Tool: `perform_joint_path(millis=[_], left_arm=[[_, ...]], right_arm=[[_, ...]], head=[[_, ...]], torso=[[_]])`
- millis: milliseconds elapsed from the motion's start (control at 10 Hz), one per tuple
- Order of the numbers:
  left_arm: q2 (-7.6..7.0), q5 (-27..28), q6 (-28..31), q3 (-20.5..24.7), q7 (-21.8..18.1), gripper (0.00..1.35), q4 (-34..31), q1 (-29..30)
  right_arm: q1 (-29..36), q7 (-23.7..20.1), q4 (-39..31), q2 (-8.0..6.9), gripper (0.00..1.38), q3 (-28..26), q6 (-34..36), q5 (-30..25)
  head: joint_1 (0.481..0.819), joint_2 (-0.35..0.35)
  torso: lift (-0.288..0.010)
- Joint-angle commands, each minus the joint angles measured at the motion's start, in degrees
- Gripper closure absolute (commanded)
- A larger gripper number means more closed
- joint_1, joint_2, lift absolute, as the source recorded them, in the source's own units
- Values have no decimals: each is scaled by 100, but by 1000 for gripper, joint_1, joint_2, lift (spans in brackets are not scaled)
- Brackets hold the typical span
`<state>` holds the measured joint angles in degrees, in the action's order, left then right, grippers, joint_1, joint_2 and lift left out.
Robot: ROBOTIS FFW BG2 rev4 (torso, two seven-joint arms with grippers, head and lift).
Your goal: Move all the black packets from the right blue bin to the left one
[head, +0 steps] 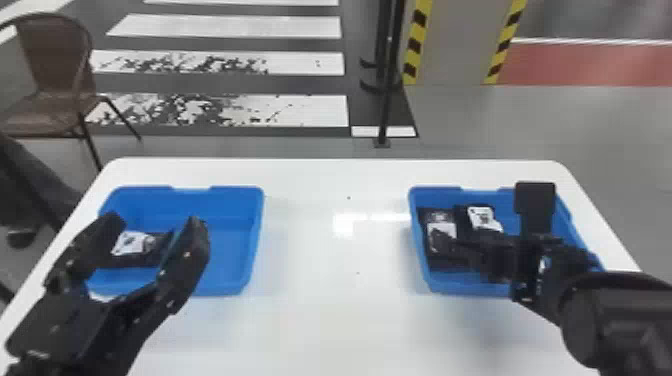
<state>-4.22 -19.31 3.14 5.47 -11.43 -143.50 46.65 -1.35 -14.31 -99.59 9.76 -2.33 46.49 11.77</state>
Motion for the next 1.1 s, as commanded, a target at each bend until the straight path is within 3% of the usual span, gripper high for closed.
perform_joint_path(millis=[0,200,600,800,900,1000], left_arm=[[0,-34,-5,-10,-17,110,28,-24],[-9,-46,-5,-21,-70,110,56,-52],[-18,-69,-5,-33,-79,110,84,-67],[-18,-92,-19,-33,-96,110,126,-81],[-18,-126,-76,-44,-114,110,168,-95],[-18,-171,-90,-44,-114,110,196,-95]], right_arm=[[-118,-1,291,9,223,16,-107,-12],[-189,-10,629,26,233,16,-247,422],[-189,-1,629,26,245,164,48,388],[-217,8,601,35,323,176,245,297],[-231,8,615,52,469,198,245,285],[-245,8,572,70,888,233,231,320]], head=[[695,-25],[695,-29],[695,-14],[695,-9],[695,-10],[695,-12]], torso=[[-140],[-140],[-140],[-140],[-140],[-140]])
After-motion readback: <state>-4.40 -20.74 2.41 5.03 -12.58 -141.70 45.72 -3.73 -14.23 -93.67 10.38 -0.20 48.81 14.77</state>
